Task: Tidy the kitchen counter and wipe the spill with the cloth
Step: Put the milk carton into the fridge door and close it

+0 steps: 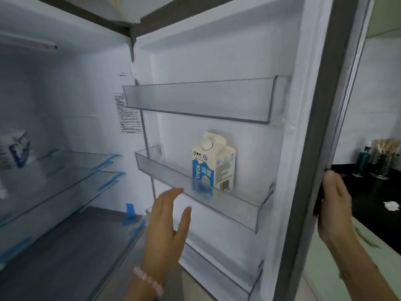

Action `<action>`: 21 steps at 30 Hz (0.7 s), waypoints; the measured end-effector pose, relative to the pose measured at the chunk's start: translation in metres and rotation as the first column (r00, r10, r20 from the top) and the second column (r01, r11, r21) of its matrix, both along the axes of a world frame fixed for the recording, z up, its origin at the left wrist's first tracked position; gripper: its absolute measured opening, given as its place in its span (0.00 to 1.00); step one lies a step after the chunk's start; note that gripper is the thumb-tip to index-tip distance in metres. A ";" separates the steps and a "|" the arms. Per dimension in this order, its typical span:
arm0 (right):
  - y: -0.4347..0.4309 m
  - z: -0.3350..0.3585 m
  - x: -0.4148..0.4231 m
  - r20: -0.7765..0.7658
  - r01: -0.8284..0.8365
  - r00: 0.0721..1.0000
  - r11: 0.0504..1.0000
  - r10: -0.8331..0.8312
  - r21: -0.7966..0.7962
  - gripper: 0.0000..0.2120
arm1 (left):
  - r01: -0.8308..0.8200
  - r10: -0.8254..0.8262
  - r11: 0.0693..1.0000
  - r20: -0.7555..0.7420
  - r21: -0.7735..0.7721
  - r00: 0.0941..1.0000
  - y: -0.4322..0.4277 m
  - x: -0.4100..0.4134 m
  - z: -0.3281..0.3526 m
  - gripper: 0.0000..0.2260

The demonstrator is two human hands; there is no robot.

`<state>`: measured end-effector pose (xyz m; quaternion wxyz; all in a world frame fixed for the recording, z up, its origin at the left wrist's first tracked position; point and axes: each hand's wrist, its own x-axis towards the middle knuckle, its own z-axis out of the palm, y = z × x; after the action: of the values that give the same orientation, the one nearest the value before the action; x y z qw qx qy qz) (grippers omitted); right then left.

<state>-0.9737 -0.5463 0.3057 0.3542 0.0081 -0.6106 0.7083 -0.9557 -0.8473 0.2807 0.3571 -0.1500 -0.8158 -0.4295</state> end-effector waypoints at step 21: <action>-0.248 -0.019 0.088 0.206 -0.725 0.673 0.579 0.710 0.372 0.20 | -0.379 0.334 0.905 0.231 0.191 0.914 -0.073 0.169 -0.045 0.44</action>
<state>-0.8856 -0.7939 0.2870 0.0164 0.3186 -0.6989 0.6401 -0.7864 -0.9203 0.2354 0.3643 0.0874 -0.8044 -0.4611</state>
